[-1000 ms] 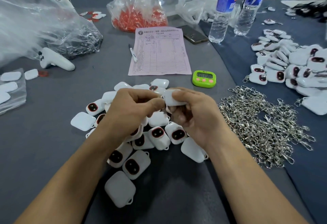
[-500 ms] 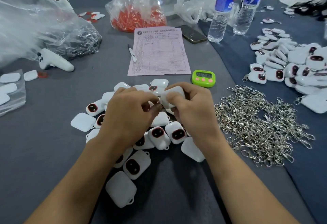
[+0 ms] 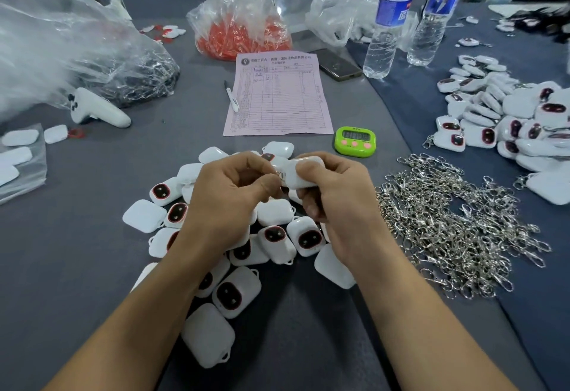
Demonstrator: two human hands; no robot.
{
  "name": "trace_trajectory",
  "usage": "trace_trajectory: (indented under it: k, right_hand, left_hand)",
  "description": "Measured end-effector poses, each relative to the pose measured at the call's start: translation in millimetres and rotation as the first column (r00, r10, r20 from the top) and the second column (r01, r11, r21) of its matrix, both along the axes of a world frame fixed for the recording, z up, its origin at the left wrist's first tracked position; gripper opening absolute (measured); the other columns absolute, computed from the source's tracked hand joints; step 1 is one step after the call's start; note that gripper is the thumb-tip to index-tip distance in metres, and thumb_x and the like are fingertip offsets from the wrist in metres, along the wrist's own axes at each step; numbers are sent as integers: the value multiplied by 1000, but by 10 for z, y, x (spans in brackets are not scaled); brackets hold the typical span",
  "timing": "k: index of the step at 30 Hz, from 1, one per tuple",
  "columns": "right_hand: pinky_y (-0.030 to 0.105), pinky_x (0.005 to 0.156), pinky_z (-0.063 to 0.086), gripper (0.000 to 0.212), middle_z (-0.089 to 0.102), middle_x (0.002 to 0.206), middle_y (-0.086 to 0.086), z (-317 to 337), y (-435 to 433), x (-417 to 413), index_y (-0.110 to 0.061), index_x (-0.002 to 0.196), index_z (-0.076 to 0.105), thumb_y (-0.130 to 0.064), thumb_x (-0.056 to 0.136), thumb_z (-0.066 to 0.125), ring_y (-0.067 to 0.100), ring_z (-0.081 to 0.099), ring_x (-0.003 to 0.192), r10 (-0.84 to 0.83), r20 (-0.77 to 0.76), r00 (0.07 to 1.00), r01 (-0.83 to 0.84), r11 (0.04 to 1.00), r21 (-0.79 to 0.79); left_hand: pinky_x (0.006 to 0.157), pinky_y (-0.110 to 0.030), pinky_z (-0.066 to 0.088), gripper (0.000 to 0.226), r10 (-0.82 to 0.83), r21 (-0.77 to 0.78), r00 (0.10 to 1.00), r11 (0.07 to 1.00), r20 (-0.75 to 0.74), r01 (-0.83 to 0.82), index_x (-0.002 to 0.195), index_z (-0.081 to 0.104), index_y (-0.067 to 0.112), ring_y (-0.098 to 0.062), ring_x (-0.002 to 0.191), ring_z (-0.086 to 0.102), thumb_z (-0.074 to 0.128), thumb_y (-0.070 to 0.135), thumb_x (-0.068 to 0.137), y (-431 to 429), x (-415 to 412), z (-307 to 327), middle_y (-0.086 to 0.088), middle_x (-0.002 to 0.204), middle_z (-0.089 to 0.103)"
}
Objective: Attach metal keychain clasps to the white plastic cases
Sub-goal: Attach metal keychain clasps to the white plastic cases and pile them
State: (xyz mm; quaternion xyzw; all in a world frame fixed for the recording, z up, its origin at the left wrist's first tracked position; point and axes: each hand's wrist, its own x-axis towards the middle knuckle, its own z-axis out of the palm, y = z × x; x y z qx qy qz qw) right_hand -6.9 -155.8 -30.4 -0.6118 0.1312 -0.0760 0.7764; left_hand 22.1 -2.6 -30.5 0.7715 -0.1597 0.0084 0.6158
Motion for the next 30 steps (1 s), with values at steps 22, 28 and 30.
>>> trace_trajectory:
  k: [22, 28, 30]
  right_hand:
    - [23, 45, 38, 14, 62, 58, -3, -19, 75, -41, -15, 82, 75, -6, 86, 65, 10, 48, 45, -67, 116, 991, 85, 984, -156]
    - [8, 64, 40, 14, 71, 75, -11, -93, 265, -127, -26, 95, 75, -21, 84, 69, 5, 61, 70, -26, 340, 940, 264, 685, -678]
    - [19, 52, 41, 13, 66, 62, -6, -59, 197, -64, -21, 87, 75, -11, 86, 68, 7, 54, 51, -76, 227, 971, 164, 901, -401]
  left_hand:
    - [53, -17, 38, 25, 36, 310, 980, 946, 198, -98, 61, 72, 18, -5, 50, 48, 70, 15, 87, 28, -22, 18, 5, 50, 58]
    - [61, -30, 33, 29, -218, 664, 745, 648, 630, -372, 51, 44, 24, -20, 47, 32, 61, 9, 68, 39, -27, 53, -1, 44, 45]
    - [62, -30, 37, 21, -53, 594, 848, 737, 528, -324, 59, 65, 20, -20, 52, 46, 64, 18, 80, 41, -37, 29, 3, 51, 55]
